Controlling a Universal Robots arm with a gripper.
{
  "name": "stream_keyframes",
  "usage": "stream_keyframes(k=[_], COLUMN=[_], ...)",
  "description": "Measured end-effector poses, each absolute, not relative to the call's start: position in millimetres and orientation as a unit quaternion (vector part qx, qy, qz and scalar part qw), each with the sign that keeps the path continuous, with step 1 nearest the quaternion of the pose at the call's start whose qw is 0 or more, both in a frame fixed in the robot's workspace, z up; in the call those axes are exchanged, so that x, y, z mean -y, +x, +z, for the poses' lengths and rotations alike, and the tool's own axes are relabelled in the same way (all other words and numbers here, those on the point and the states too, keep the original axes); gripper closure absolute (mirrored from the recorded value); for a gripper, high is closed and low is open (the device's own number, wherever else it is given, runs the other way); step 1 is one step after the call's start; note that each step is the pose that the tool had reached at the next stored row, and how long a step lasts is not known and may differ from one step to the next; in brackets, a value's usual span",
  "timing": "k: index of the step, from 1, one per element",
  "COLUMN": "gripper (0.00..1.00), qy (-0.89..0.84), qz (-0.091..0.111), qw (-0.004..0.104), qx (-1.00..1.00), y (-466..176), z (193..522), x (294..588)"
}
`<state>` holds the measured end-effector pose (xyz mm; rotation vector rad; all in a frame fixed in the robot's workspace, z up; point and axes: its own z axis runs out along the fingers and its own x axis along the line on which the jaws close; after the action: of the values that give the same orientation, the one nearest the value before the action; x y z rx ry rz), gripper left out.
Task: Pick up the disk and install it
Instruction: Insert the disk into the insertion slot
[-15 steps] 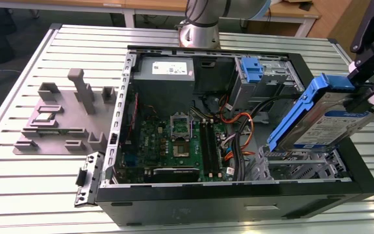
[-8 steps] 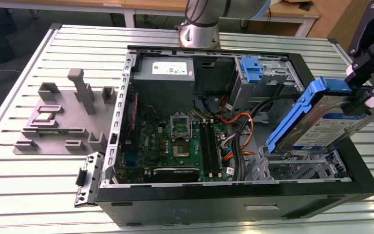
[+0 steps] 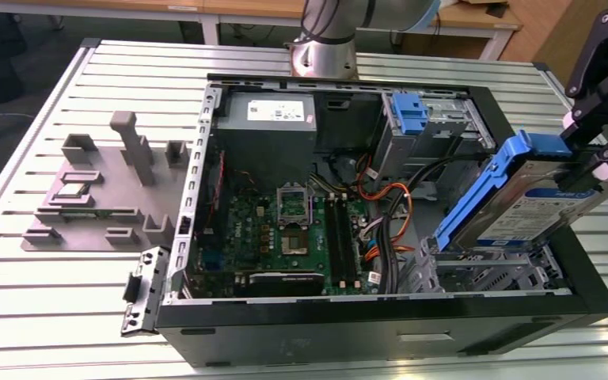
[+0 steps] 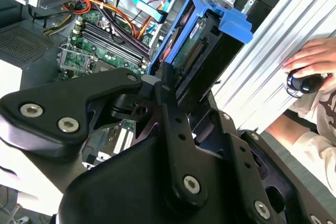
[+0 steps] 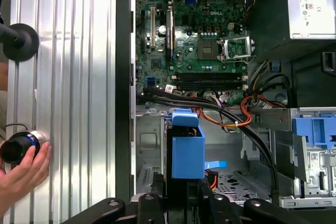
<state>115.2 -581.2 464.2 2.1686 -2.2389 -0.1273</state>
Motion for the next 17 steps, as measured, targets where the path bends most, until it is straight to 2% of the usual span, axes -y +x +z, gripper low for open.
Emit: stream_keyframes(k=[17], gripper=[0.65], qy=[0.695], qz=[-0.041], qw=[0.011], qx=[0.718], y=[115.2], z=[455.3], x=[577.7])
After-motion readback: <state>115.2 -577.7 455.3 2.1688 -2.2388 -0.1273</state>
